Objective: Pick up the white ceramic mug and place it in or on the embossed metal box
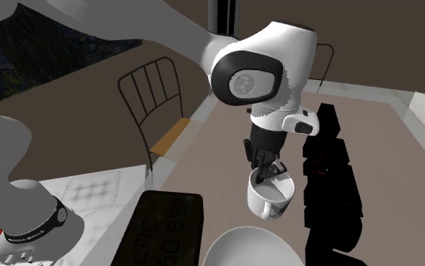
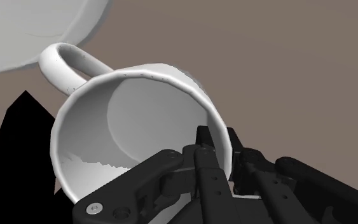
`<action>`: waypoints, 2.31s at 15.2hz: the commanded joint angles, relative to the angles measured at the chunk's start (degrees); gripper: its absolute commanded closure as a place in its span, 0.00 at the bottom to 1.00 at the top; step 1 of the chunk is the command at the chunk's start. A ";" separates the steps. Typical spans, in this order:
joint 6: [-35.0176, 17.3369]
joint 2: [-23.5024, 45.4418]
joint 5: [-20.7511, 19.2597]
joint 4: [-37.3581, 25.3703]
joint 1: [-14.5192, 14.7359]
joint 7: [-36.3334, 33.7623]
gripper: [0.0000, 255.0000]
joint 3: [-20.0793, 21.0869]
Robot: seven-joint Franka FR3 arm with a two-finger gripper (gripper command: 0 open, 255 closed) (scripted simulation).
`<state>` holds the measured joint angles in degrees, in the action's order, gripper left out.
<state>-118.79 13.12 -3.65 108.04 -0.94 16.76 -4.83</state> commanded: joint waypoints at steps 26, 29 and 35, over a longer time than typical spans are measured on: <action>15.12 -10.38 -0.55 -4.89 -0.68 2.30 1.00 -0.77; 13.95 -16.41 -1.31 2.15 -1.62 3.86 1.00 -1.69; 13.15 -27.90 -3.39 14.04 -3.82 7.33 1.00 -3.92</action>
<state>-105.70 -12.88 -6.66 120.31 -4.44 23.64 -8.46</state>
